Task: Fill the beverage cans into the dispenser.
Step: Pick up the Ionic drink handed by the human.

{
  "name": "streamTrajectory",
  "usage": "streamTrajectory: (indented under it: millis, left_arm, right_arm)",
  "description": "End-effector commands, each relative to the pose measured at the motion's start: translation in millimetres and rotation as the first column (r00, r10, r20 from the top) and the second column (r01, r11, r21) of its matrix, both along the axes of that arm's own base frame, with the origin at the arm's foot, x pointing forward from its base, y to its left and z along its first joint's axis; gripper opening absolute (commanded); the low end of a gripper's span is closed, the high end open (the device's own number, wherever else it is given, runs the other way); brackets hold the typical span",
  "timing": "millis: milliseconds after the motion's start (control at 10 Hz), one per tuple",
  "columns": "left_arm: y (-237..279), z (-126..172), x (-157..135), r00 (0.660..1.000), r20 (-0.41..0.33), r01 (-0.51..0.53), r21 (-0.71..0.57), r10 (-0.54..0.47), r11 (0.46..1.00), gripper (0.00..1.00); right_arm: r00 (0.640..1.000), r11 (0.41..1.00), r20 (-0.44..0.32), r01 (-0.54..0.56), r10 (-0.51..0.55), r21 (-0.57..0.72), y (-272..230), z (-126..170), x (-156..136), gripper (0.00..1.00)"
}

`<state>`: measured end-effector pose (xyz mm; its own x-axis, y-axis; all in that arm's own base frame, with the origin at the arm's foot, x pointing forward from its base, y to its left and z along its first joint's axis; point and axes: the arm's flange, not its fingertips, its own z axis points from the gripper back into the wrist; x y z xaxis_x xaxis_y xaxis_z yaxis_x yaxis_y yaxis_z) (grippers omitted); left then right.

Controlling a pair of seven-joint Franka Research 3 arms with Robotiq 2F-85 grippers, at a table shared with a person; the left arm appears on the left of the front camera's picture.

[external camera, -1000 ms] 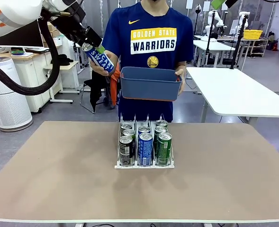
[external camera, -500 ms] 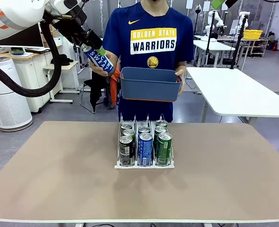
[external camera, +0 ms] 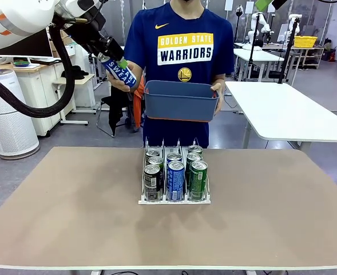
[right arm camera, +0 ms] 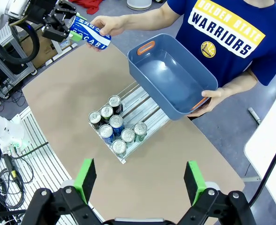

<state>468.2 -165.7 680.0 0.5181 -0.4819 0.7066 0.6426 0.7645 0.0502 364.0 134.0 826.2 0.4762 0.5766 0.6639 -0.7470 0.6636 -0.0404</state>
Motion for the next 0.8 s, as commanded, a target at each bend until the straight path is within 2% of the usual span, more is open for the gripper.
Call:
streamTrajectory:
  millis: [0,100,300,700]
  left_arm:
    - [1.9,-1.0,-1.5,0.999,-0.026,-0.025,0.018,0.025,1.0,0.35]
    - [2.9,0.7,-3.8,0.998,-0.04,-0.041,0.032,0.043,0.999,0.0]
    - [7.5,1.9,-5.5,0.997,-0.055,-0.059,0.046,0.062,0.997,0.0]
    - [10.4,2.1,-6.2,0.996,-0.041,-0.07,0.078,0.074,0.995,0.0]
  right_arm:
    - [1.0,1.0,0.001,0.001,-0.001,0.001,0.1,-0.9,-0.1,1.0]
    - [1.0,1.0,0.001,0.001,-0.001,0.001,0.1,-0.9,-0.1,1.0]
    - [1.0,1.0,0.001,0.001,-0.001,0.001,0.1,-0.9,-0.1,1.0]
    - [1.0,1.0,0.001,0.001,-0.001,0.001,0.1,-0.9,-0.1,1.0]
